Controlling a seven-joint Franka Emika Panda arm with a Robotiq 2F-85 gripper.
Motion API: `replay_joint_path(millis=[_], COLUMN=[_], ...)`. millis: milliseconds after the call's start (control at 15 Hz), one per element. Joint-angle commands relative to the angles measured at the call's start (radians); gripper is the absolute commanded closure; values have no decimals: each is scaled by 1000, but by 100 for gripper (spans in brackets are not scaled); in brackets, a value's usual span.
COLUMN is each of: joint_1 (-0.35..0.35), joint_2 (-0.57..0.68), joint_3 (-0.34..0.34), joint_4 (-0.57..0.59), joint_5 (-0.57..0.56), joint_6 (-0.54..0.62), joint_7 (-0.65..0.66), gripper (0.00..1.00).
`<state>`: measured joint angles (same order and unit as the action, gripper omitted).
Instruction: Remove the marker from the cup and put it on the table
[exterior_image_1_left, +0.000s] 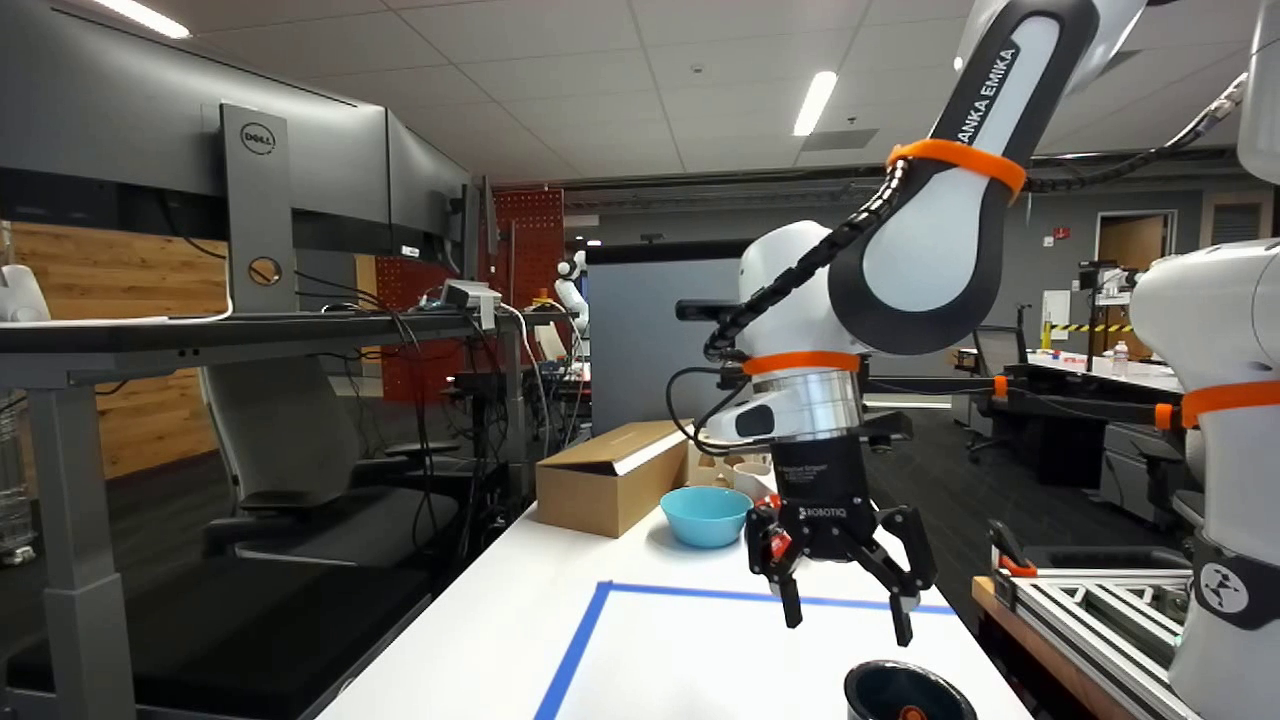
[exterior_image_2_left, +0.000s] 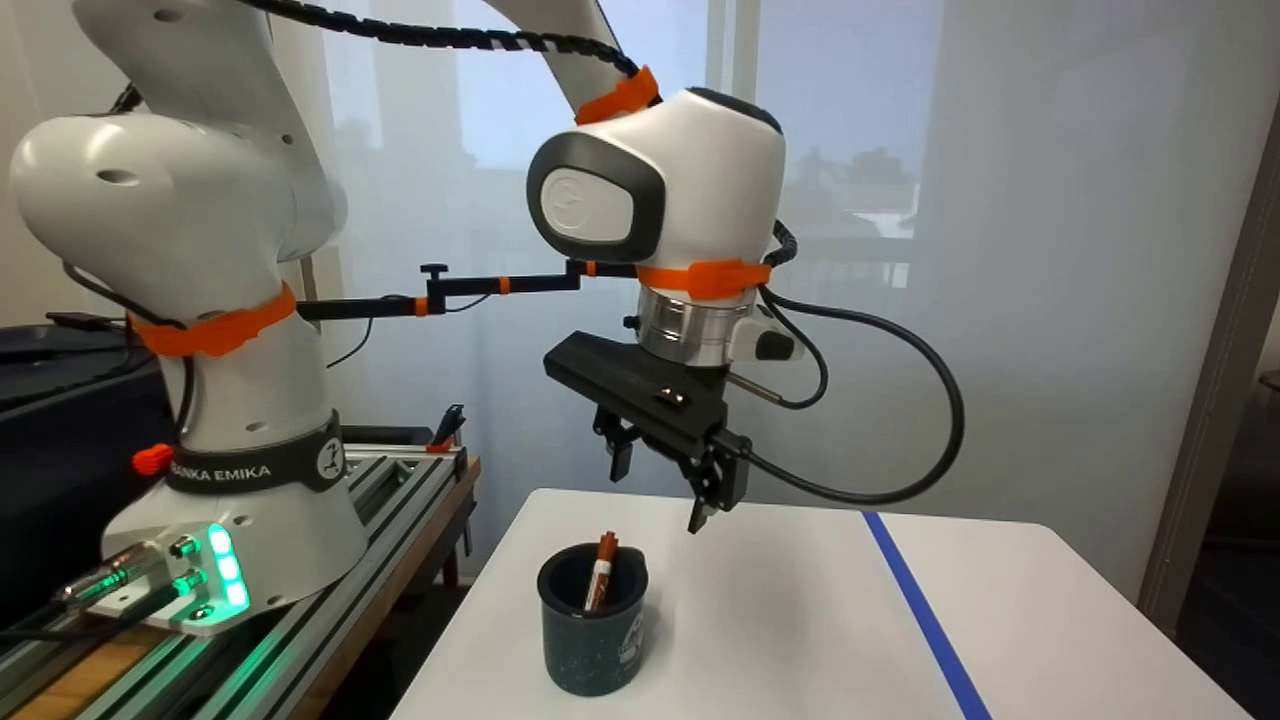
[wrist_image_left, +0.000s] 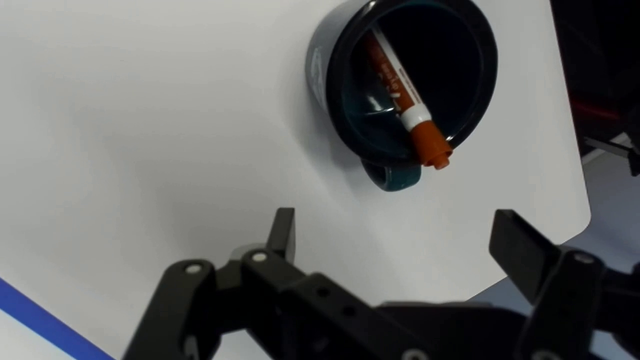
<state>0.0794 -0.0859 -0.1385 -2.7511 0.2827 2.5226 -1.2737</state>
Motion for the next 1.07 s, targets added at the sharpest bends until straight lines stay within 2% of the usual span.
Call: replay_joint_path(millis=[0, 533, 1000], joint_1=[-13, -14, -16], joint_2=[18, 34, 47], joint_3=[46, 119, 134], joint_4=[0, 1, 1], joint_5=[-9, -85, -248], joint_6=[-8, -19, -41], joint_7=[-14, 90, 252], gripper=[0, 0, 0])
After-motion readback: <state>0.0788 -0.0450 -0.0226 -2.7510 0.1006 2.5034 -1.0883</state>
